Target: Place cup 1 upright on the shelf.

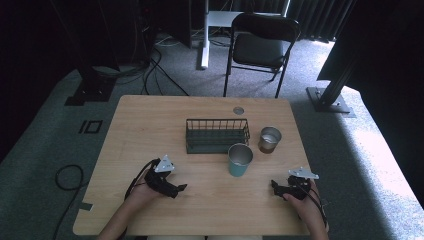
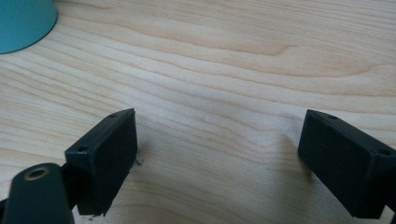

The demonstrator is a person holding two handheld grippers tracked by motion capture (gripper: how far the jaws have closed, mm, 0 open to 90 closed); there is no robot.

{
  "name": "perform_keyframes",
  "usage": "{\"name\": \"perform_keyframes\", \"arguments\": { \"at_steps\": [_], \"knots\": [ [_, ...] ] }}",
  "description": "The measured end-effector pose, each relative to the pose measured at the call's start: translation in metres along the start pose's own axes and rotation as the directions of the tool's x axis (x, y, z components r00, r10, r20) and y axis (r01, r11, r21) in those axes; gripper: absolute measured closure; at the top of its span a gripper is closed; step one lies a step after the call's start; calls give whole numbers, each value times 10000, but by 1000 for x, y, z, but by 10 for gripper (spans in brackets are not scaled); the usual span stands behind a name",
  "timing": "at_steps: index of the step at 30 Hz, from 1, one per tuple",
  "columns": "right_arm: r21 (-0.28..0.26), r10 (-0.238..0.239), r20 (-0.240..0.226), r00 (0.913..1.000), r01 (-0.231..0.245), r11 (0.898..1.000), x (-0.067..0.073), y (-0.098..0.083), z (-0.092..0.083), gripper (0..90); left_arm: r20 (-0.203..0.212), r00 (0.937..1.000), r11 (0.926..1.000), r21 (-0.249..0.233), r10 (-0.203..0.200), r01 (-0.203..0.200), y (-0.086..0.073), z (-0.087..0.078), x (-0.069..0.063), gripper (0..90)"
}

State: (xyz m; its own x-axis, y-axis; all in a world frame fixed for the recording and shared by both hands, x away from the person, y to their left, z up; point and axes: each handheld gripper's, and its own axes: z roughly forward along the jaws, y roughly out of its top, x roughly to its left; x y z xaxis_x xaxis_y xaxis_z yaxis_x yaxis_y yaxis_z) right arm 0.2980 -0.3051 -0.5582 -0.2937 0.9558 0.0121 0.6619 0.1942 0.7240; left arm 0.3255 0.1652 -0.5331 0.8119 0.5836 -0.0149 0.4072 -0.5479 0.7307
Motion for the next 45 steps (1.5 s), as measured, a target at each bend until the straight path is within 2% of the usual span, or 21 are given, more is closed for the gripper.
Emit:
{"name": "perform_keyframes", "arguments": {
  "at_steps": [12,19,22,32,39,45],
  "knots": [
    [3,3,-1,10000,-3,10000,0,0,0,115,374,9979,9985,-142,531,-526,25,12,-10,10],
    [-1,-3,-2,10000,3,10000,0,0,0,115,461,9968,9973,-347,660,-644,36,18,-14,10],
    [0,4,-3,10000,-4,10000,0,0,0,114,637,9951,9964,-429,759,-733,43,21,-18,10],
    [-2,-1,-8,10000,1,10000,0,0,0,115,841,9901,9927,-547,1123,-1079,63,33,-26,10],
    [-5,-3,-14,10000,3,10000,0,0,0,115,1029,9868,9903,-731,1252,-1180,75,41,-31,10],
    [-7,20,-36,10000,-20,10000,-1,0,0,115,1270,9830,9876,-1008,1326,-1202,91,50,-36,11]
  ]
}}
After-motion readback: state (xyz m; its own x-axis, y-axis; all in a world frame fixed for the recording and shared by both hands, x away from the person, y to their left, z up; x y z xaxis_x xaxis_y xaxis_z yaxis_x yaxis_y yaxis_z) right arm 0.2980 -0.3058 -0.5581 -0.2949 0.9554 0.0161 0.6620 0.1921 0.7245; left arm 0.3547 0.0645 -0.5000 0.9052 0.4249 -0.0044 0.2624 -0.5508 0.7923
